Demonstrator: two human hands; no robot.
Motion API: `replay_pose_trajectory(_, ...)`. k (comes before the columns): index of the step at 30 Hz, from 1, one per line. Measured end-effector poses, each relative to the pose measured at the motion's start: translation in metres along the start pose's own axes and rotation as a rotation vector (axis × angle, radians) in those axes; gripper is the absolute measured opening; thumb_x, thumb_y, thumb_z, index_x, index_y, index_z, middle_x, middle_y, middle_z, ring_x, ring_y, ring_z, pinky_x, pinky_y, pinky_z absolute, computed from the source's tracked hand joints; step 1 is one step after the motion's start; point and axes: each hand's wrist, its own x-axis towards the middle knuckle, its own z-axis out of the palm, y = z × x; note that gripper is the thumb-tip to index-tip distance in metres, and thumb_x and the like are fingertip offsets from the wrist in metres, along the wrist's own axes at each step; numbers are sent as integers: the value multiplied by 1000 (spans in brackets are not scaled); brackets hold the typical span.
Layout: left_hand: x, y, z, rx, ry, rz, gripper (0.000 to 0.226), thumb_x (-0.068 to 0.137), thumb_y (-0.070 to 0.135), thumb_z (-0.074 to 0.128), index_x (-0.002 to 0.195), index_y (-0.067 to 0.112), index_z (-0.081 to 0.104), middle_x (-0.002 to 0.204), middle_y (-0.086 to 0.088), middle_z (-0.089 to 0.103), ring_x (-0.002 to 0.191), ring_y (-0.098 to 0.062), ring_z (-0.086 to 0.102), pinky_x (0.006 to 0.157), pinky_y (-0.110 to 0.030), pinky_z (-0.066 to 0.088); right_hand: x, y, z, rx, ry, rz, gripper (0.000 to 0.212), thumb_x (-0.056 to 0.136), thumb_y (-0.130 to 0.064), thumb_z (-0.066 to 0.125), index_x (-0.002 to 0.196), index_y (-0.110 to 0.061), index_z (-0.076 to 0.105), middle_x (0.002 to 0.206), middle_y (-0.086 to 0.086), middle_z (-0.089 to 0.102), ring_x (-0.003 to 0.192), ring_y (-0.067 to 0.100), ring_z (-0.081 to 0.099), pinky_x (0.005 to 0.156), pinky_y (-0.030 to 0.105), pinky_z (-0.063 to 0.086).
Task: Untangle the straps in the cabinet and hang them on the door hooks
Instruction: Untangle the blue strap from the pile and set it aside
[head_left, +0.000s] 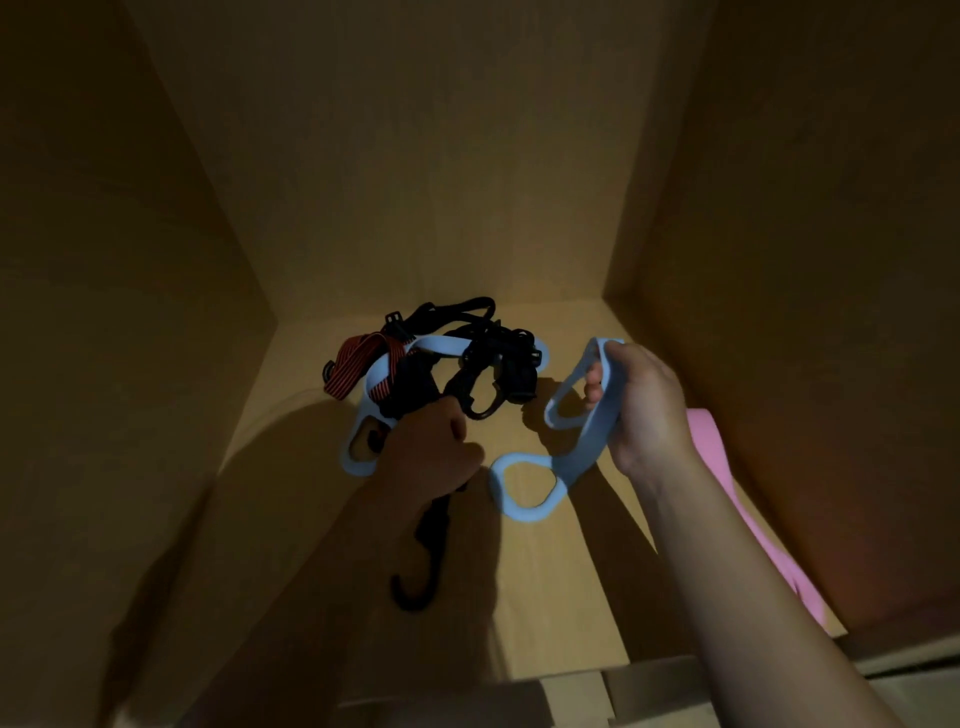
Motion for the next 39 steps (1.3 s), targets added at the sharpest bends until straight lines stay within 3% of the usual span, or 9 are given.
replay_pose_trajectory(3, -6, -10, -1, 154, -134, 55, 8, 81, 13, 54, 84, 14, 47, 75, -2, 51, 74, -21, 53, 63, -32, 41, -3, 0, 9, -35, -37, -22, 15, 95, -12, 41, 86, -6, 52, 54, 1, 48, 44, 9, 43, 45, 20, 37)
replay_pose_trajectory(5, -11, -13, 6, 129, -229, 99, 20, 85, 17, 55, 105, 14, 49, 93, -7, 56, 85, -25, 55, 73, -38, 46, -4, 4, 14, -97, -58, -21, 15, 94, -14, 43, 84, -11, 54, 53, -1, 50, 48, 12, 43, 50, 24, 37)
replay_pose_trajectory(7, -12, -12, 9, 49, -199, 117, 41, 88, 24, 56, 125, 16, 41, 101, -7, 57, 87, -23, 56, 72, -36, 45, -6, 10, 19, -129, -75, -10, 14, 94, -15, 44, 83, -14, 54, 50, -3, 51, 48, 13, 42, 51, 25, 36)
replay_pose_trajectory(10, -13, -11, 5, -30, -59, 124, 48, 89, 30, 57, 132, 19, 38, 90, -8, 63, 82, -23, 61, 70, -36, 47, -8, 16, 26, -148, -107, 10, 15, 94, -14, 43, 84, -11, 54, 52, -1, 51, 45, 12, 41, 47, 22, 37)
replay_pose_trajectory(18, 4, -38, -9, -119, 308, 37, 16, 91, 16, 54, 102, 8, 63, 97, -9, 68, 81, -16, 59, 65, -21, 41, -9, 33, 46, -185, -211, 51, 13, 94, -12, 43, 84, -8, 50, 49, -1, 50, 44, 13, 40, 42, 19, 37)
replay_pose_trajectory(21, 12, -51, -17, -141, 422, 12, 23, 91, 17, 47, 95, 0, 62, 91, -15, 66, 80, -24, 58, 68, -31, 41, -11, 38, 56, -185, -235, 80, 18, 94, -12, 43, 77, -11, 48, 50, 0, 50, 45, 13, 41, 44, 21, 37)
replay_pose_trajectory(24, 30, -62, -20, -82, 481, 64, 26, 84, 9, 41, 68, -2, 58, 63, -26, 52, 59, -32, 51, 53, -42, 37, -12, 43, 71, -195, -252, 109, 23, 94, -12, 43, 72, -14, 48, 54, 1, 52, 51, 16, 45, 51, 26, 38)
replay_pose_trajectory(29, 57, -69, -20, -190, 371, -105, 31, 91, 4, 47, 66, 10, 29, 59, 1, 26, 53, -11, 27, 50, -26, 19, -12, 53, 89, -316, -332, 138, 25, 98, -15, 40, 73, -13, 48, 67, 5, 55, 61, 19, 51, 59, 28, 43)
replay_pose_trajectory(39, 63, -81, -28, 131, 181, -229, 43, 88, 5, 48, 51, 12, 25, 54, -3, 24, 49, -23, 17, 47, -26, 22, -12, 68, 93, -376, -356, 176, 20, 97, -12, 40, 80, -11, 49, 73, 5, 56, 69, 15, 54, 66, 25, 46)
